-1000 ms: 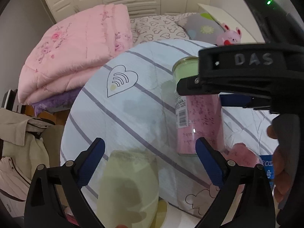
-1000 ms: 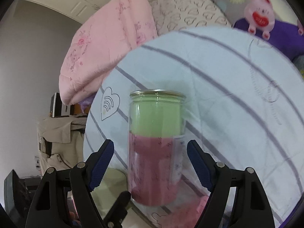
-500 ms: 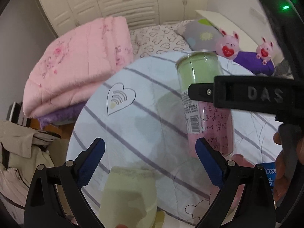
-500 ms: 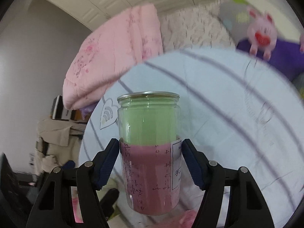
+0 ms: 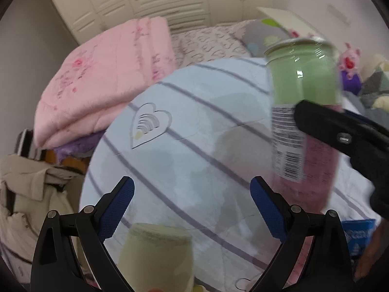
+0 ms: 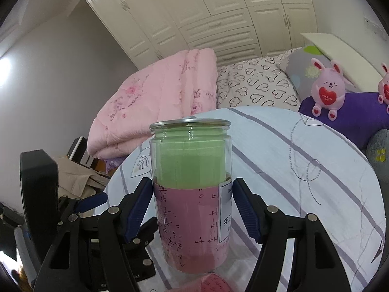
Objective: Flip cup upright
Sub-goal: 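Rotate the held cup with the right gripper so its open rim faces up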
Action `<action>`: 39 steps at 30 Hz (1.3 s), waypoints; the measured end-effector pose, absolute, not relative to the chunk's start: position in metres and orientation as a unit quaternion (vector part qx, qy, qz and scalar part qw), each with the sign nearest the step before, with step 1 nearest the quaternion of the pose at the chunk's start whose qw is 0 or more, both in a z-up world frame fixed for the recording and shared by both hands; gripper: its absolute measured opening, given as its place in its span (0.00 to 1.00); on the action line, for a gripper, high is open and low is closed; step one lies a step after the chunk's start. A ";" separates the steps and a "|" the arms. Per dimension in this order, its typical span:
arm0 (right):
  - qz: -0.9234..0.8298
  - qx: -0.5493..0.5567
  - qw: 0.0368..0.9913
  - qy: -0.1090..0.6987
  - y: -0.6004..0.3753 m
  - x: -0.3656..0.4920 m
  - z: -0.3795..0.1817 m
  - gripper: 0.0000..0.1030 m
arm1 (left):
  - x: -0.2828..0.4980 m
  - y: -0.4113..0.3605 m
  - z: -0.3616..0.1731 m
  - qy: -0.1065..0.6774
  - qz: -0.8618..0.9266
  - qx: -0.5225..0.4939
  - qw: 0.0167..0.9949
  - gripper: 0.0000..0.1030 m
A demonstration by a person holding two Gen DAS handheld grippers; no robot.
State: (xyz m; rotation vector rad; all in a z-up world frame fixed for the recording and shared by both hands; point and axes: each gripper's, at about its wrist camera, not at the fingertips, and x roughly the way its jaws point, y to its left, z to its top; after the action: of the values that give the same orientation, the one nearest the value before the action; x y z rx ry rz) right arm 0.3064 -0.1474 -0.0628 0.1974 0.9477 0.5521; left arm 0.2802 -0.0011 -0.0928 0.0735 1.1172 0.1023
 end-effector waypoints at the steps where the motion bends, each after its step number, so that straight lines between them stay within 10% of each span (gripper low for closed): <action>1: 0.258 0.091 0.850 0.450 -0.148 0.307 -0.064 0.67 | 0.278 -0.001 -0.091 0.525 0.036 0.025 0.850 0.95; 39: 0.275 0.010 0.869 0.412 -0.131 0.272 -0.060 0.67 | 0.249 0.027 -0.091 0.505 0.045 0.033 0.861 0.96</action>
State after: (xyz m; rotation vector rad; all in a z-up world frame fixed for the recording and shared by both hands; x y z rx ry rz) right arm 0.2716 -0.1306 -0.0596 0.0218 0.8619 0.5759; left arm 0.2488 0.0266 -0.0908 0.0694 1.0606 0.0951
